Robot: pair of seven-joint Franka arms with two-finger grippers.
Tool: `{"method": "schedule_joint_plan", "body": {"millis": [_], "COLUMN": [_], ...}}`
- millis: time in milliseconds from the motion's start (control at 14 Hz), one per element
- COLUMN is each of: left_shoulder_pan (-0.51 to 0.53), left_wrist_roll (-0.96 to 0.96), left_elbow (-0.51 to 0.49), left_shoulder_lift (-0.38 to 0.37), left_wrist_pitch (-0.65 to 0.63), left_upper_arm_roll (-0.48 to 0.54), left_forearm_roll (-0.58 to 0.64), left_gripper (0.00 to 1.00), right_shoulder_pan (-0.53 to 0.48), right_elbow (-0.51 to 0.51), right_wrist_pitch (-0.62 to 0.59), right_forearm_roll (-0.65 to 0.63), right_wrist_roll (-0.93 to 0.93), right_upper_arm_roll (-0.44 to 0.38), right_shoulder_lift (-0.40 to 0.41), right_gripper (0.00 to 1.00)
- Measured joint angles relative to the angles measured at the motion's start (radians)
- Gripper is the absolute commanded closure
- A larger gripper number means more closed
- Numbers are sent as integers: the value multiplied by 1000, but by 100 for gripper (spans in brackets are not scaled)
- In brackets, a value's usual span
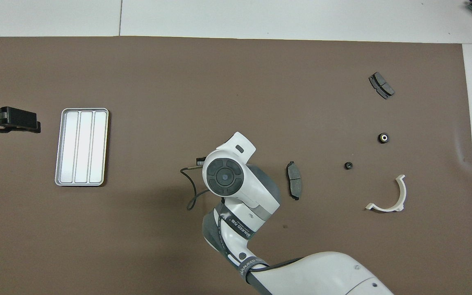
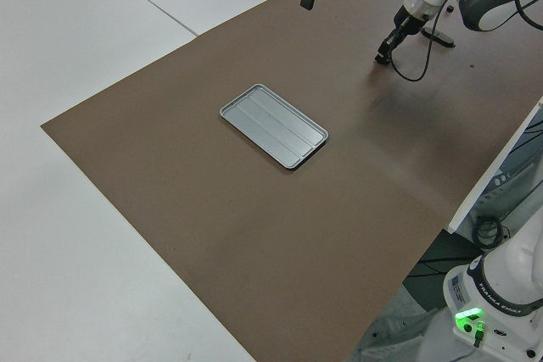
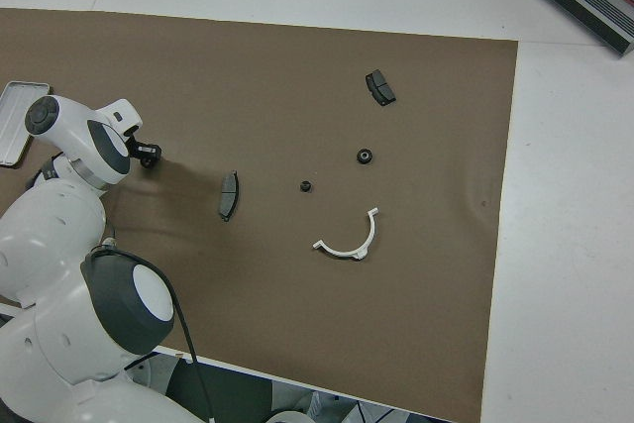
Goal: Place bearing gear from tray to pile
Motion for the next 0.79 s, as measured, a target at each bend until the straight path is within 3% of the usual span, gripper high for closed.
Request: {"method": "schedule_joint_plan", "body": {"millis": [358, 788], "left_shoulder_pan": [0, 3], "left_wrist_roll": [2, 2], "left_elbow": [-6, -15], "left_shoulder_lift": [-3, -4], "left_wrist_pitch": [0, 0], "left_upper_arm_roll": [-5, 0], "left_forearm_roll": [0, 0], "left_gripper": [0, 0], "right_shoulder_pan": [-87, -305], "right_elbow": [4, -119], "right_wrist_pitch": [-15, -41], "right_forearm_roll": [-12, -17], "right_wrist_roll": [-6, -232], "right_upper_arm_roll": [-14, -14], "right_shoulder_lift": [-65, -223], "right_gripper": [100, 99]}}
